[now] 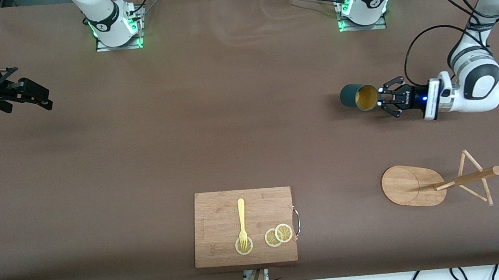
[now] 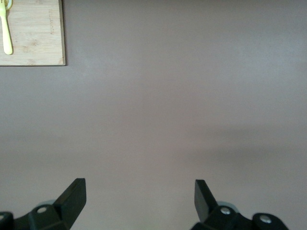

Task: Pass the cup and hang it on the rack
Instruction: 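Carry the teal mug by its handle with the left gripper toward the rack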

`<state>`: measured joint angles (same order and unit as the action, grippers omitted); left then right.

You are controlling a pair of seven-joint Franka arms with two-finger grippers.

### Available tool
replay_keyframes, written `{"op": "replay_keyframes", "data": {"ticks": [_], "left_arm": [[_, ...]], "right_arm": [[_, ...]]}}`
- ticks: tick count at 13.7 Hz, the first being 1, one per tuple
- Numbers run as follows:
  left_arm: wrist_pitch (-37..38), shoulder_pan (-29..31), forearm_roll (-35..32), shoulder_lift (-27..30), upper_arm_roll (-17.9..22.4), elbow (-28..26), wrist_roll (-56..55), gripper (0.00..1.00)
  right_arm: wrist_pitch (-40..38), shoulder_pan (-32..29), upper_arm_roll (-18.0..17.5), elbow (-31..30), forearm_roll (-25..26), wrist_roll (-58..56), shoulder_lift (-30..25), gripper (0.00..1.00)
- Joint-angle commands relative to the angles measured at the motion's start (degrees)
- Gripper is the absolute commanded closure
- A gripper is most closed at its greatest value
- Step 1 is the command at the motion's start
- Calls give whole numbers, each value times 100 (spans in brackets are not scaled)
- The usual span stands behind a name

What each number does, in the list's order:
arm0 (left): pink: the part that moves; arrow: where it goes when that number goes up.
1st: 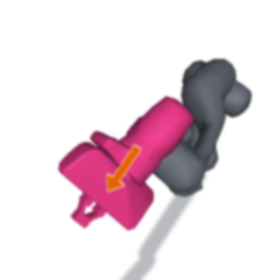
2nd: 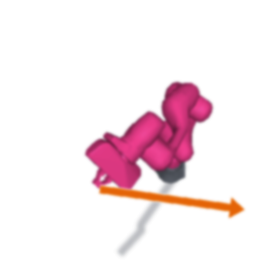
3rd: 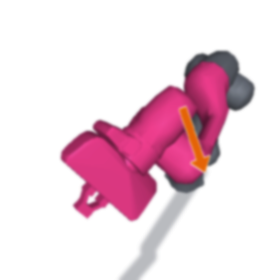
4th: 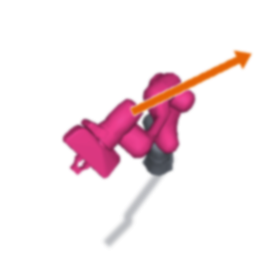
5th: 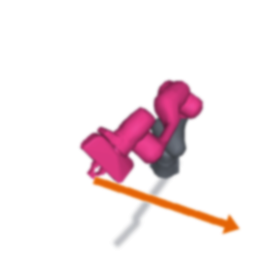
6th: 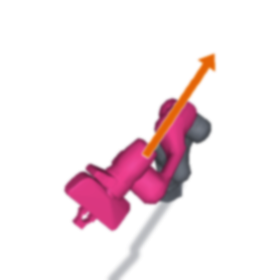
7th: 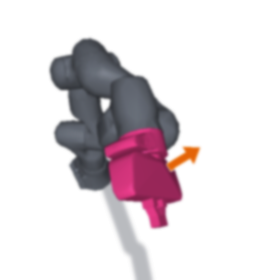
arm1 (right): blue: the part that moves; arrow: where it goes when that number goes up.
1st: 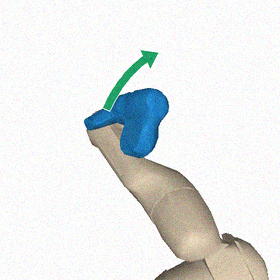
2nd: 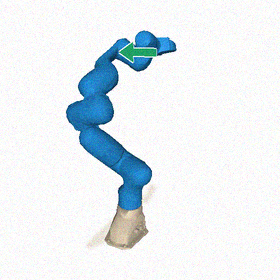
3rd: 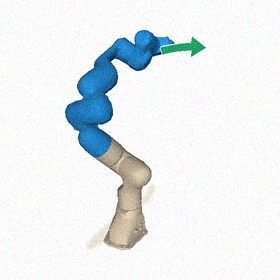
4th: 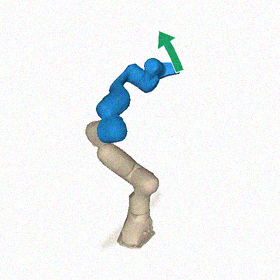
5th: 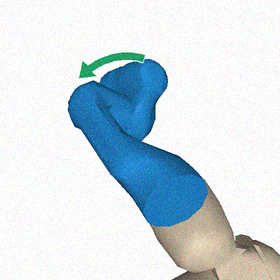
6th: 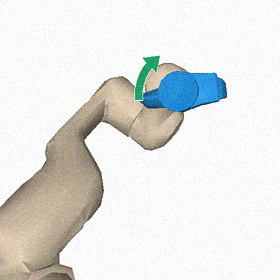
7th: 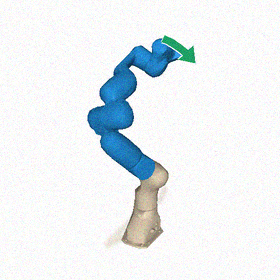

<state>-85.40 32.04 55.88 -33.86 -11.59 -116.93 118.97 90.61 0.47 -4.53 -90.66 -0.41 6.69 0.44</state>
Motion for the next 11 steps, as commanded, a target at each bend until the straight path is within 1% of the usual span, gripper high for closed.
{"op": "replay_keyframes", "data": {"ticks": [1,2,4,7,8,9,11], "left_arm": [[871,337,-253,-514,42,765,-627,100],[1189,391,-314,-707,78,1090,-995,100],[1525,409,-376,-893,157,1645,-1786,100],[1657,531,-262,-955,166,2067,-3199,100],[1901,532,-227,-964,166,2286,-3875,100],[2069,541,-96,-964,166,2445,-4473,100],[2141,619,123,-964,166,2665,-5372,100]], "right_arm": [[-96,6,-4,92,-21,16,26,0],[-96,6,-4,92,-21,16,26,0],[-96,6,-13,92,-21,16,26,0],[-105,6,-4,92,-21,16,26,0],[-105,6,-4,92,-21,16,26,0],[-114,6,-4,92,-21,16,26,0],[-114,6,-4,92,-21,16,26,0]]}}
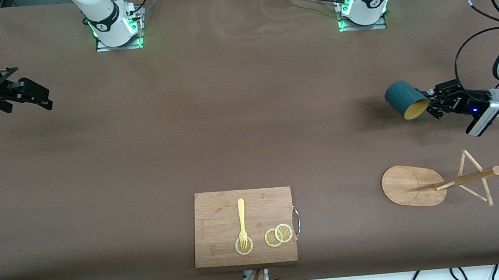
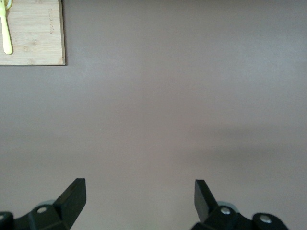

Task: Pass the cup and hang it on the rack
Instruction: 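Carry the teal mug by its handle with the left gripper toward the rack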

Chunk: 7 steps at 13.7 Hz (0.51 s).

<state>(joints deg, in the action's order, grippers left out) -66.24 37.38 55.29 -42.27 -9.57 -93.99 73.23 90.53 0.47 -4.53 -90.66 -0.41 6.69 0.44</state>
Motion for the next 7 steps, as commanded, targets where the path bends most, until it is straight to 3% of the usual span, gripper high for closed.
{"op": "replay_keyframes", "data": {"ticks": [1,4,7], "left_arm": [[217,120,314,-133,-36,486,-1227,100],[155,138,1148,-447,-36,775,-2712,100],[146,138,1309,-756,-36,1322,-3751,100]], "right_arm": [[-106,6,-4,92,-21,16,26,0],[-106,6,-4,92,-21,16,26,0],[-106,6,-4,92,-21,7,26,0]]}}
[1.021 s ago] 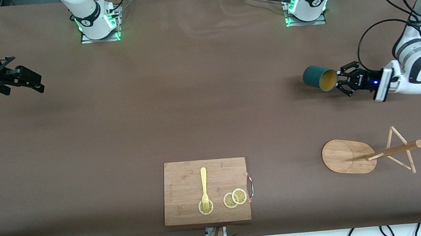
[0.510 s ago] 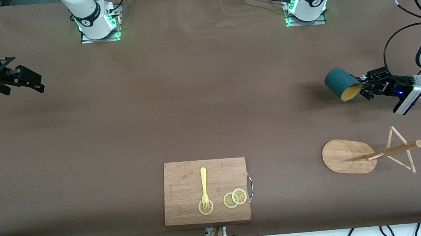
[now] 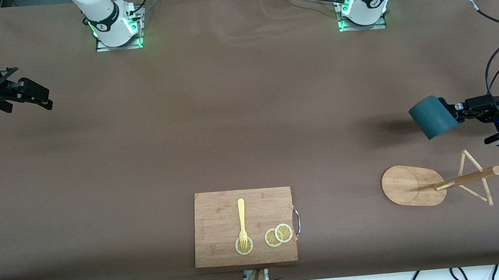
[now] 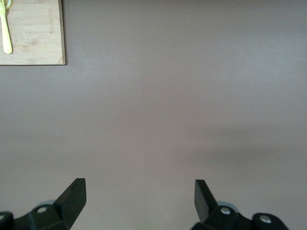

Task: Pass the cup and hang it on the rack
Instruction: 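Carry the teal mug by its handle with the left gripper toward the rack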

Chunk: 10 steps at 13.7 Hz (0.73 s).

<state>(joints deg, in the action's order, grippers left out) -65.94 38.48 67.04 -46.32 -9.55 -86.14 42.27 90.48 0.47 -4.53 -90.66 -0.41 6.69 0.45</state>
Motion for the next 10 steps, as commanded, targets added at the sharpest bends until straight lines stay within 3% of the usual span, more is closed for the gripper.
{"op": "replay_keyframes", "data": {"ticks": [1,10], "left_arm": [[125,54,221,-369,-30,546,-841,100],[-464,89,327,-571,85,914,-1379,100]], "right_arm": [[-101,6,-4,93,-21,7,26,0],[-101,6,-4,93,-21,7,26,0]]}}
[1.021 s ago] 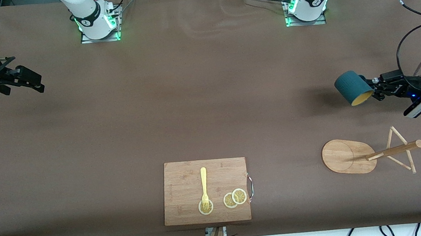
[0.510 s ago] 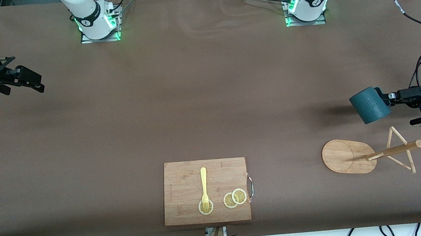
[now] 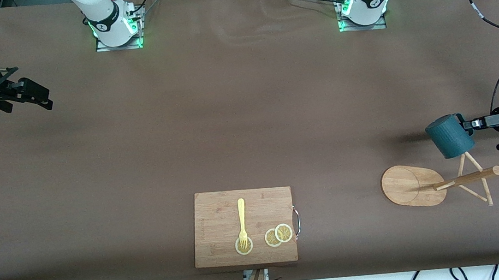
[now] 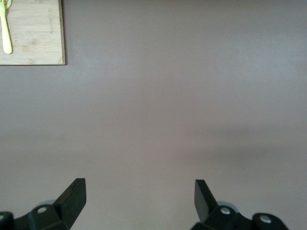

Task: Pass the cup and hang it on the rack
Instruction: 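Lower the mug onto a rack peg and open the left gripper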

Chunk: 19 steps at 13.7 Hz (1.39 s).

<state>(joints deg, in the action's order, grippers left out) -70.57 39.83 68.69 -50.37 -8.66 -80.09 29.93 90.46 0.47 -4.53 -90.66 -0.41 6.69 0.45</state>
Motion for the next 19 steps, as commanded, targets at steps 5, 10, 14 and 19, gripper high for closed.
{"op": "replay_keyframes", "data": {"ticks": [5,10,14,19], "left_arm": [[-27,-54,356,-499,-4,925,-479,100],[-27,16,690,-781,-4,969,-680,100],[16,43,883,-930,4,1108,-716,100],[61,95,857,-975,13,1136,-716,11]], "right_arm": [[-99,6,-4,92,-21,7,26,0],[-99,6,-4,92,-21,7,26,0],[-99,6,-4,92,-21,7,26,0],[-99,6,-4,92,-21,7,26,0]]}}
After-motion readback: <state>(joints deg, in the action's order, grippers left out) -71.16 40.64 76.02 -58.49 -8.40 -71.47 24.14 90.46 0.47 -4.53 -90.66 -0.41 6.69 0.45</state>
